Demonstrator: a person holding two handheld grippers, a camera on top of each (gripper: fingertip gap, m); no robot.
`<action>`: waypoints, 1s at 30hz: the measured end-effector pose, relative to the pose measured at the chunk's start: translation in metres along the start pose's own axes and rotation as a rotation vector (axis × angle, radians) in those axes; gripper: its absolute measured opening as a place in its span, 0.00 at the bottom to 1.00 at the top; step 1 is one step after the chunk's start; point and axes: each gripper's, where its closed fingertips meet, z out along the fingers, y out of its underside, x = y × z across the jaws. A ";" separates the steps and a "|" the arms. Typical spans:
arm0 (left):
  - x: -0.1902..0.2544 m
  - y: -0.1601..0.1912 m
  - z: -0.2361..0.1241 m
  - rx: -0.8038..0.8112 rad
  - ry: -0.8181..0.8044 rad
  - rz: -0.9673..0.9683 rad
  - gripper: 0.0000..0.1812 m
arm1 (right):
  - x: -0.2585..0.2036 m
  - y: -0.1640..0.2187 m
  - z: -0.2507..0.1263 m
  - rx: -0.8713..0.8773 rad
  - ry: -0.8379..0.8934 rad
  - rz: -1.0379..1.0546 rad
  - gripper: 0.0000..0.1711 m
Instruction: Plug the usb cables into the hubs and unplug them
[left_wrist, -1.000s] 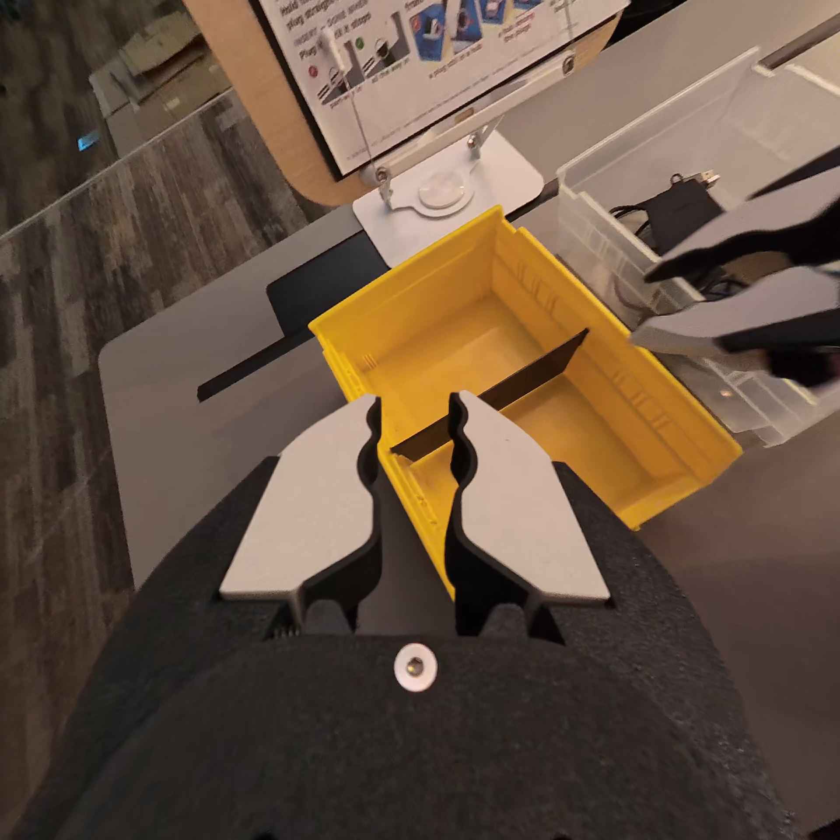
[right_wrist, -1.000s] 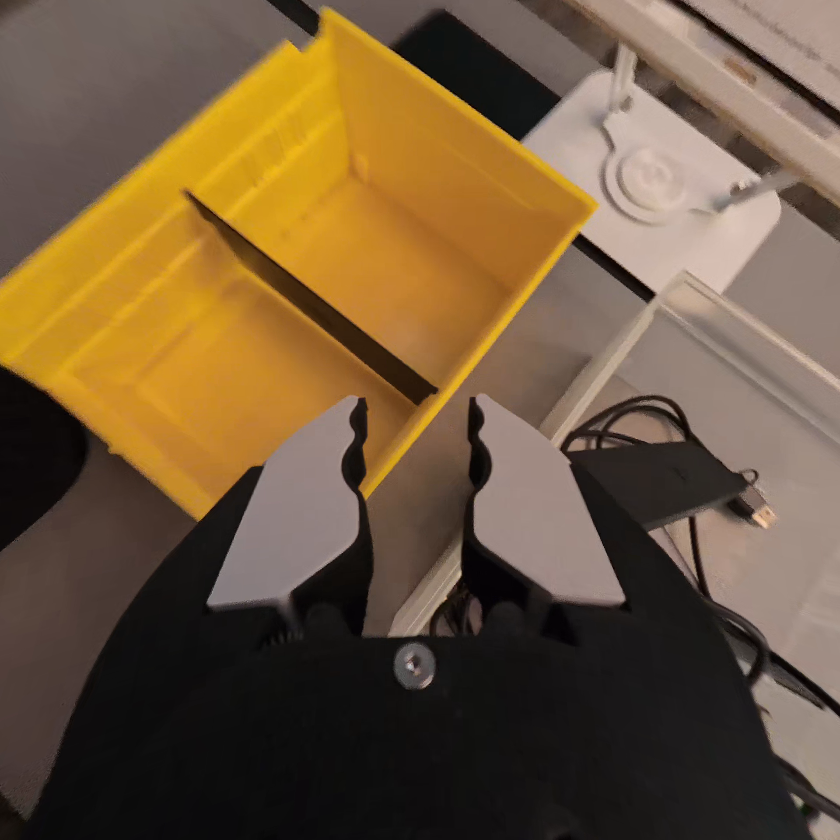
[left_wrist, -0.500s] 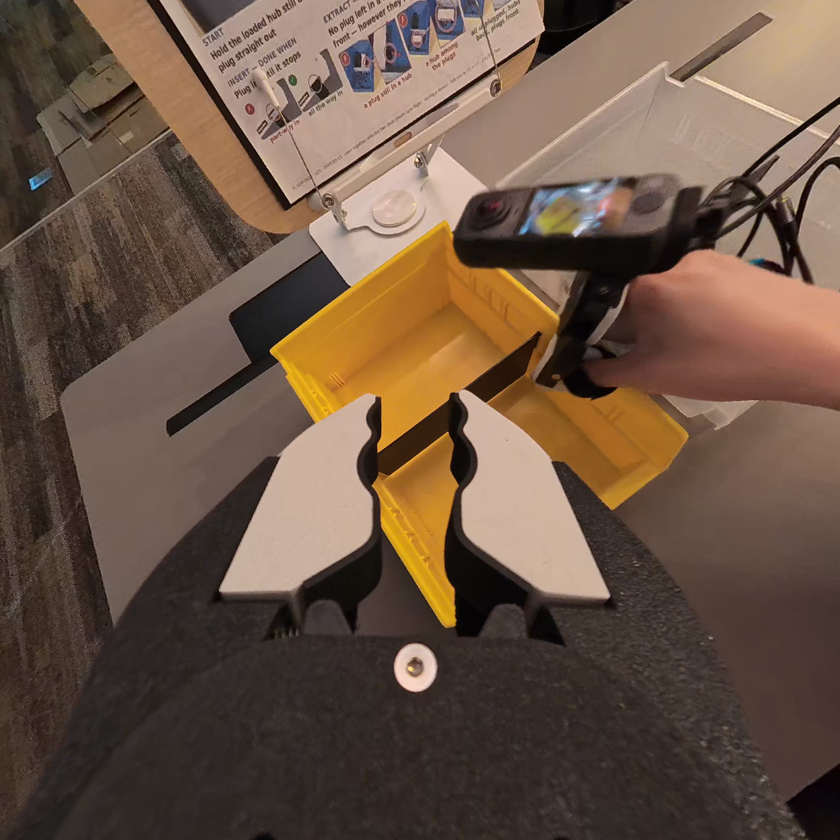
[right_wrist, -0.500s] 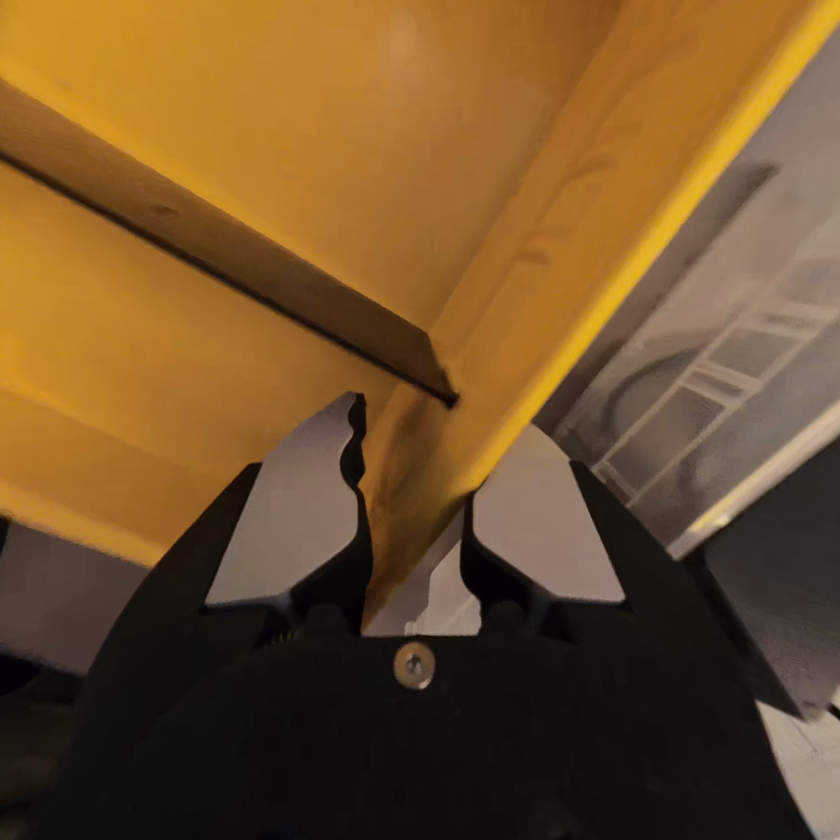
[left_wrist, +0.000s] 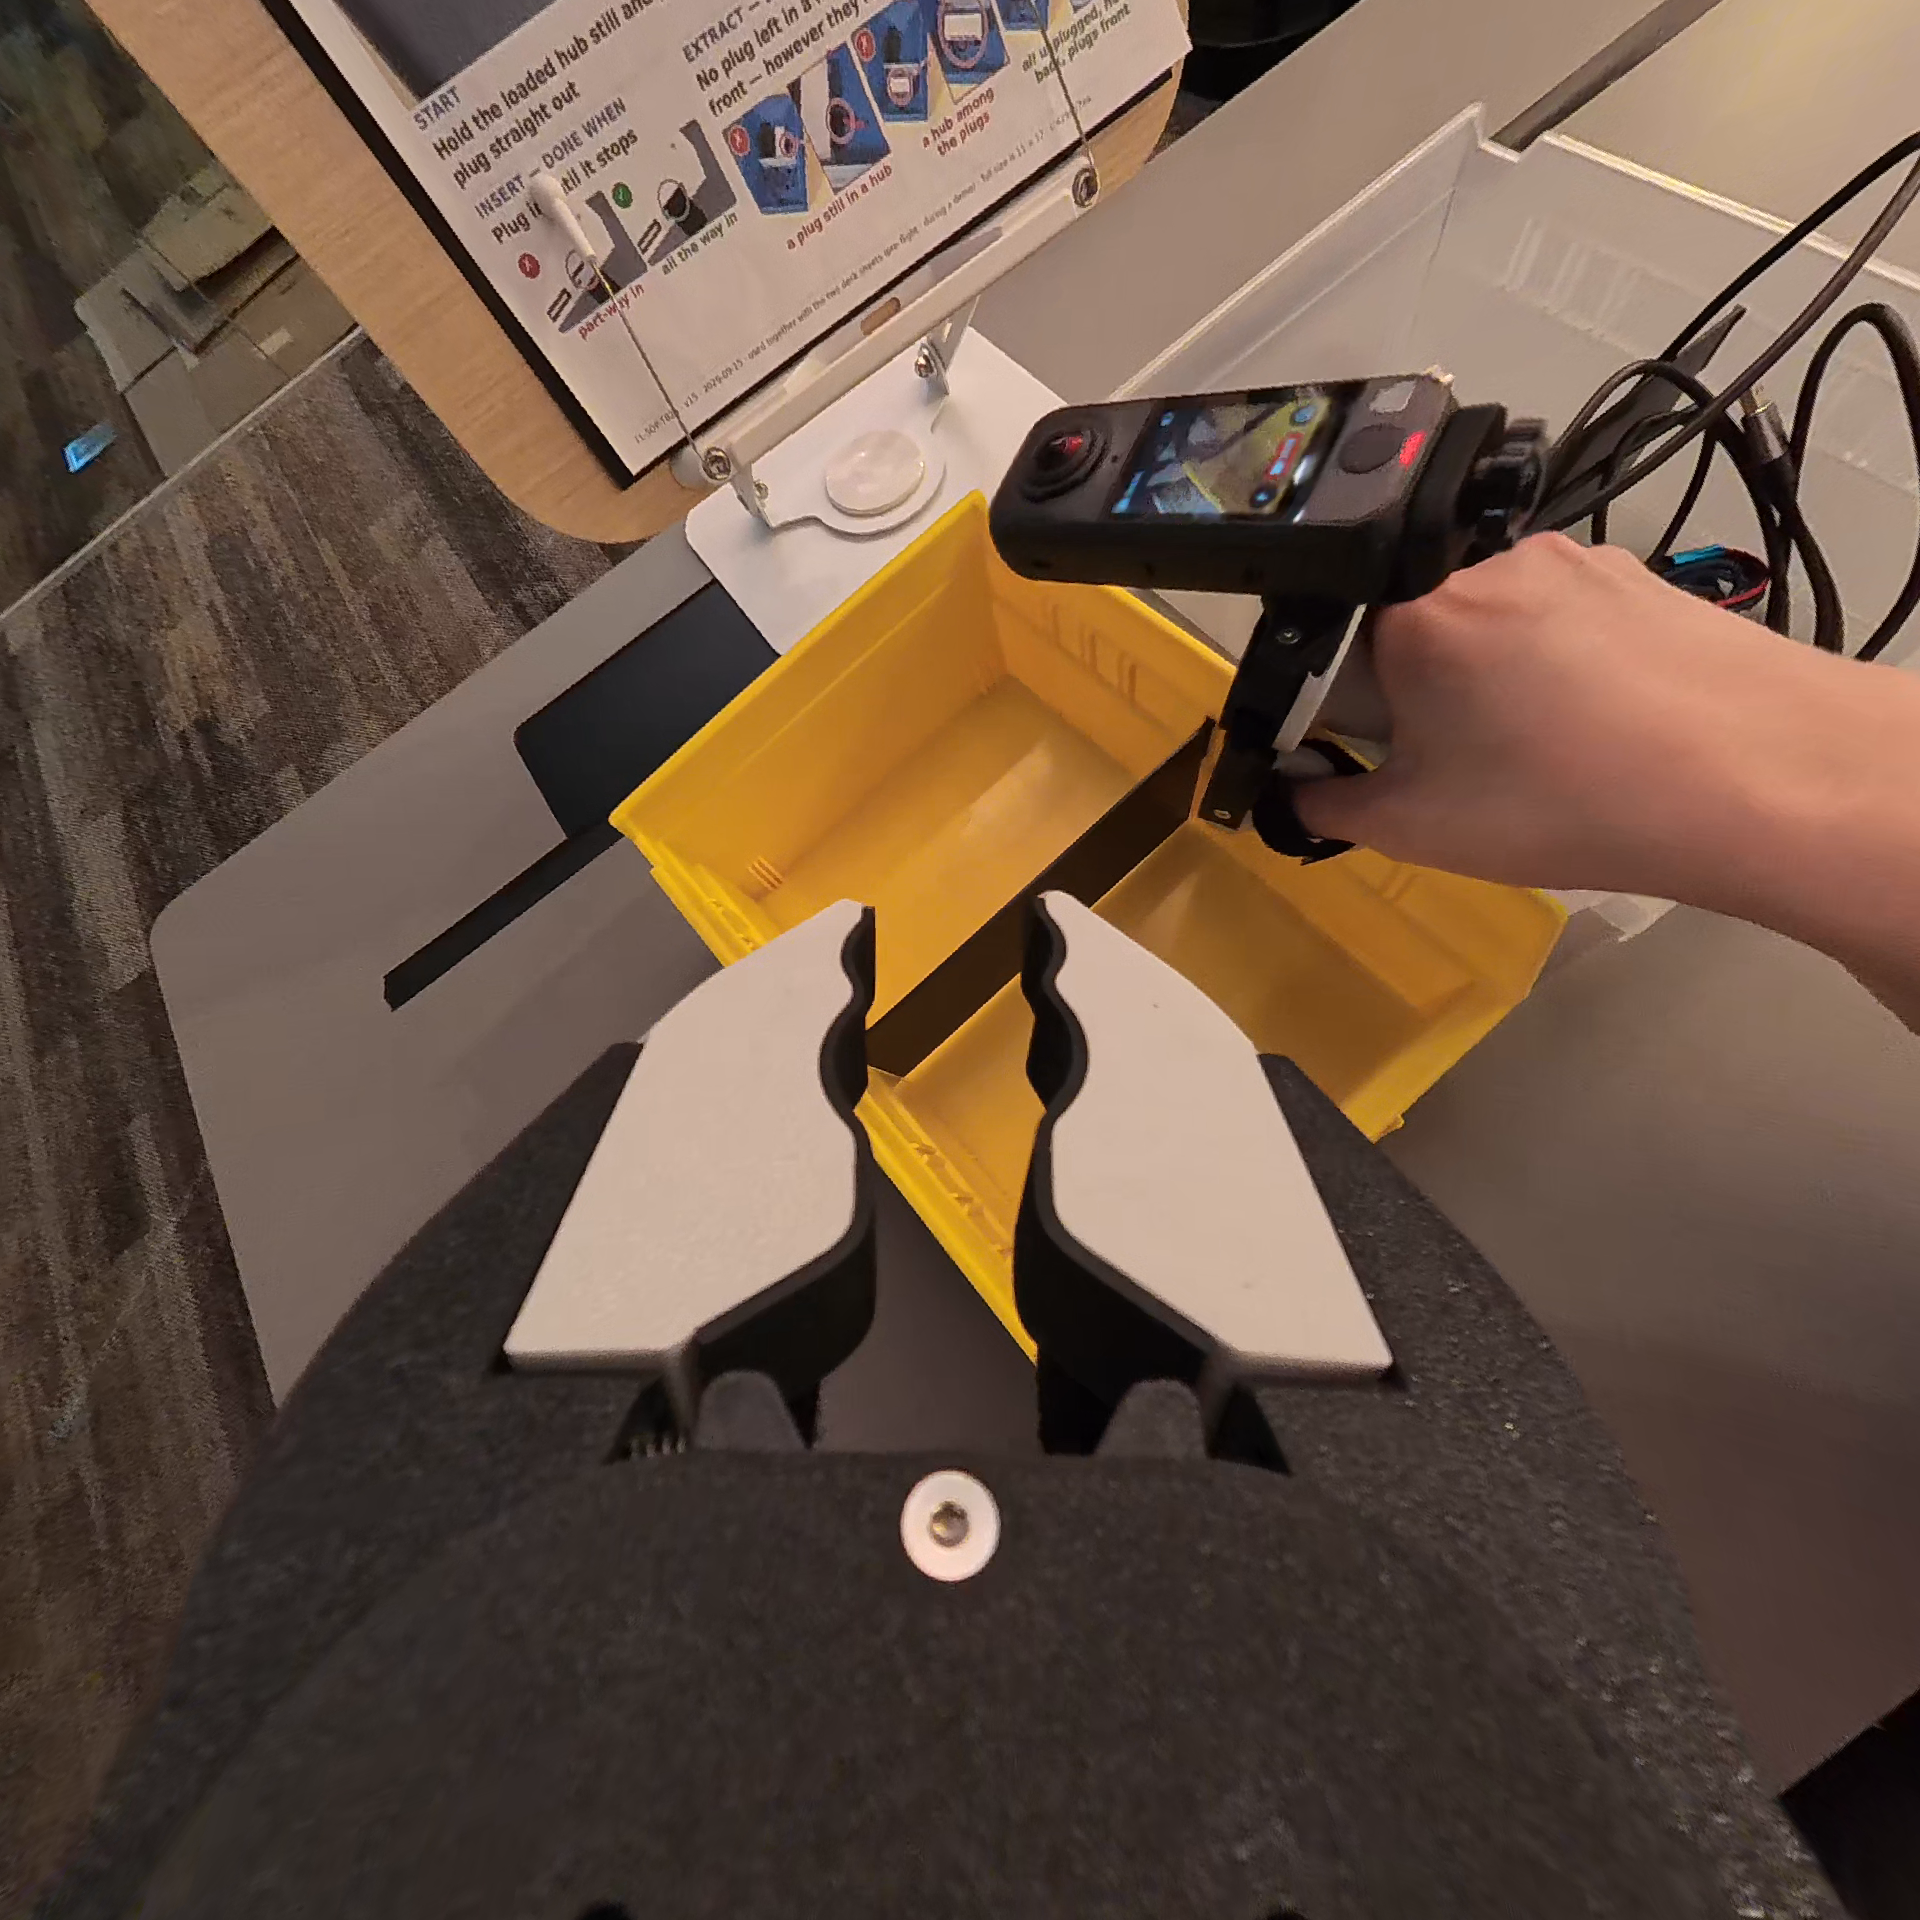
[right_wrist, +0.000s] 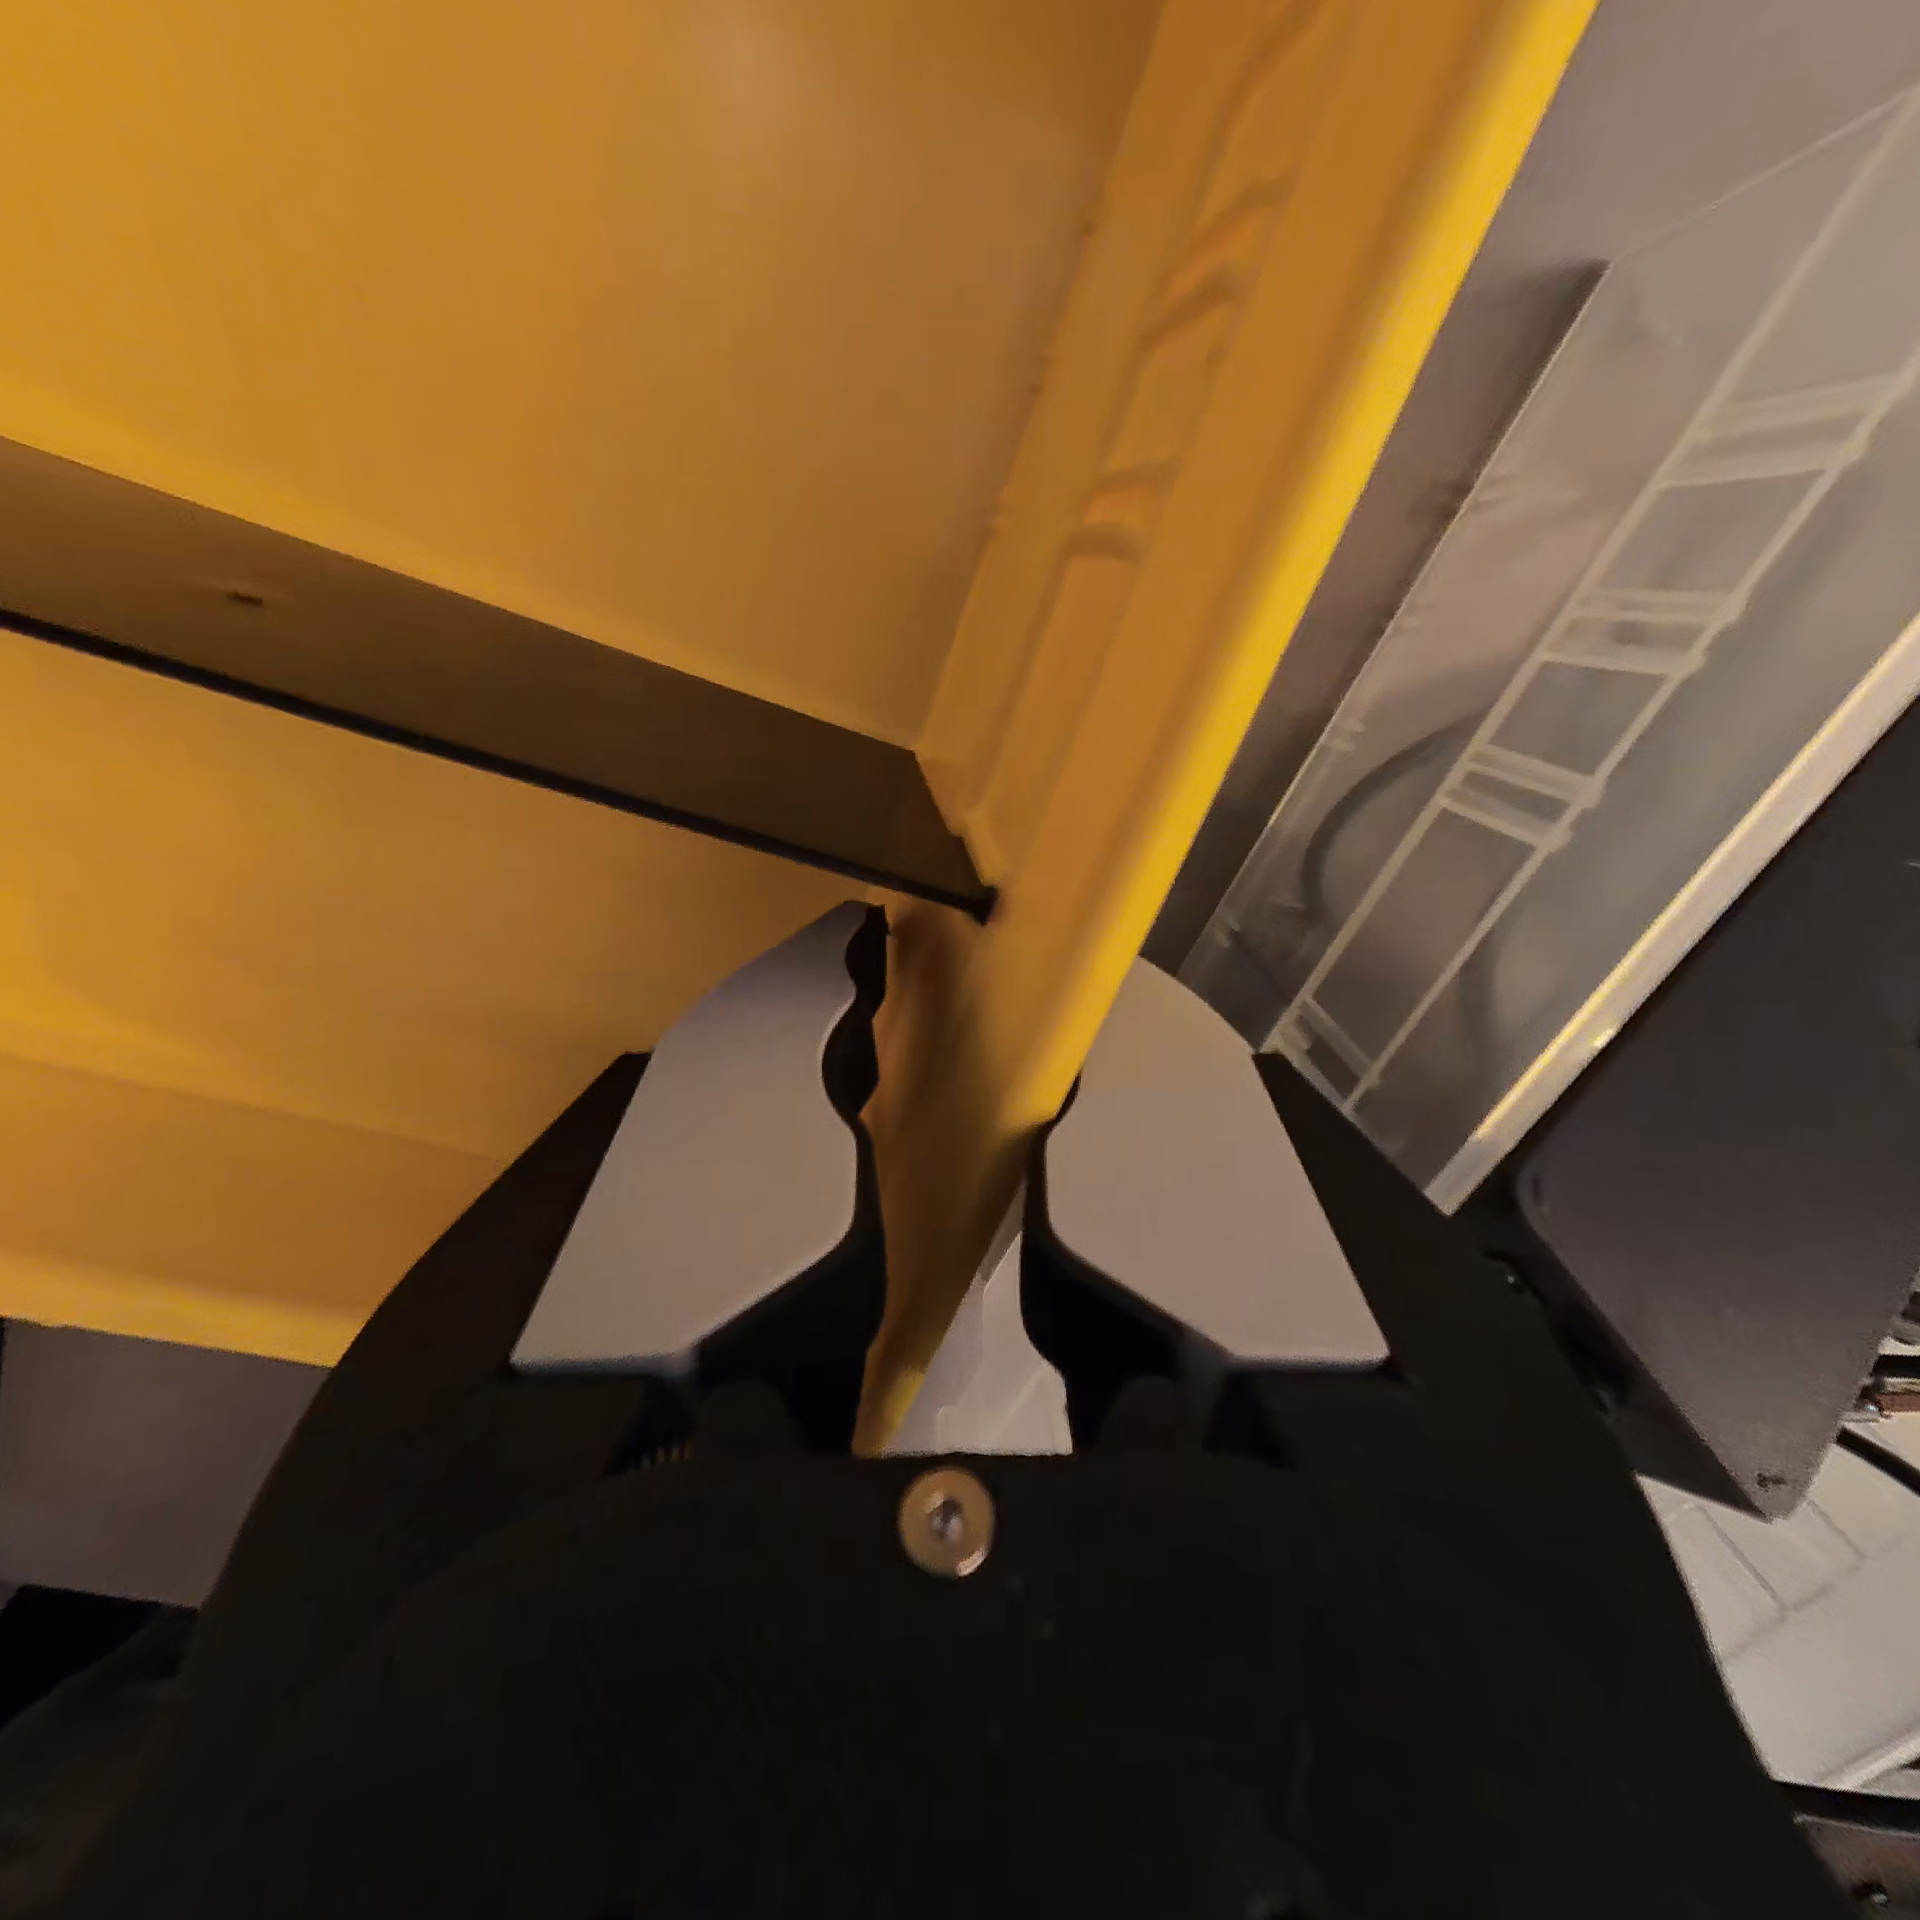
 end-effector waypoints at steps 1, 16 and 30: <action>0.001 0.000 0.000 0.001 0.003 0.001 0.15 | -0.001 0.000 0.000 -0.003 -0.013 0.005 0.14; 0.000 0.003 -0.002 -0.008 0.004 0.011 0.14 | -0.036 0.000 0.014 -0.083 -0.232 -0.057 0.03; -0.007 -0.022 -0.024 0.158 -0.047 -0.020 0.11 | -0.024 -0.008 -0.013 -0.106 -0.269 -0.113 0.02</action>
